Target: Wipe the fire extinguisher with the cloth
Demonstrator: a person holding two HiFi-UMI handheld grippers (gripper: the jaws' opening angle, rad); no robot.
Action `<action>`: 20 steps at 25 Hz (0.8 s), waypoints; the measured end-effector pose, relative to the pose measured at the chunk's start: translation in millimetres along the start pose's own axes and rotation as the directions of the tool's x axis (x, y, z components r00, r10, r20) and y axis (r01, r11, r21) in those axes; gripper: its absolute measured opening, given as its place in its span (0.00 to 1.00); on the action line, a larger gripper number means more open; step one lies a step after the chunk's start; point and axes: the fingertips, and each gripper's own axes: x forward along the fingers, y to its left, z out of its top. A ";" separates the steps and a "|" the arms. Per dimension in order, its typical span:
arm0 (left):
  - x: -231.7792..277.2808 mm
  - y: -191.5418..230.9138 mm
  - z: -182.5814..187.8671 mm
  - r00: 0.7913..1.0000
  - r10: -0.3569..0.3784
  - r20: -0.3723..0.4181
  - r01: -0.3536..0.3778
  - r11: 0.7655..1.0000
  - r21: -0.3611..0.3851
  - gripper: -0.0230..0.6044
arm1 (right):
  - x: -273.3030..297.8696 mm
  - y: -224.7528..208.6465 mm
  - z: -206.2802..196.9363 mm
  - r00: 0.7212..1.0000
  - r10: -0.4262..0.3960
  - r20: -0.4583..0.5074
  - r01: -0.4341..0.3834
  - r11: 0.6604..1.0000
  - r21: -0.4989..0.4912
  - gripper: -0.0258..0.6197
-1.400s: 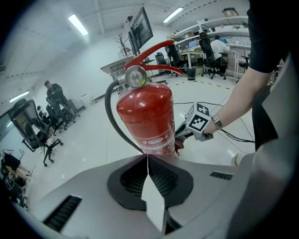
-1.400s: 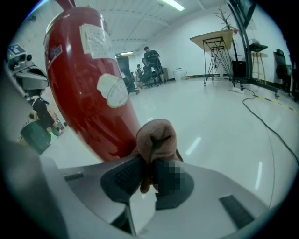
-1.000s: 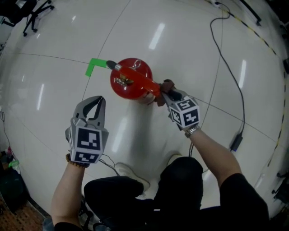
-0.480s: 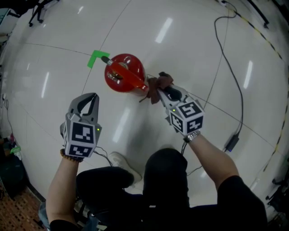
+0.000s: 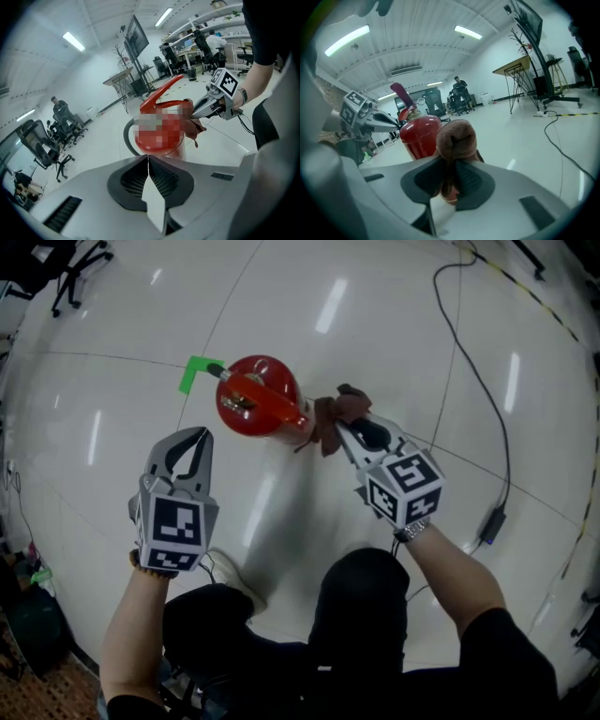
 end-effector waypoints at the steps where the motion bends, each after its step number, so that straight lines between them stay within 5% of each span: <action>1: -0.9 1.3 5.1 1.000 -0.010 0.028 0.009 1.000 0.019 0.04 | -2.4 1.3 1.1 1.000 -0.016 0.002 0.016 1.000 -0.002 0.16; 10: -26.8 6.6 76.4 0.961 -0.145 0.237 0.077 0.959 0.274 0.05 | -24.5 14.1 14.9 0.995 -0.097 0.023 0.097 0.995 0.001 0.16; 20: -36.2 -0.4 101.4 0.916 -0.312 0.251 0.171 0.872 0.458 0.08 | -31.6 34.8 20.2 0.991 -0.129 0.021 0.129 0.992 -0.007 0.16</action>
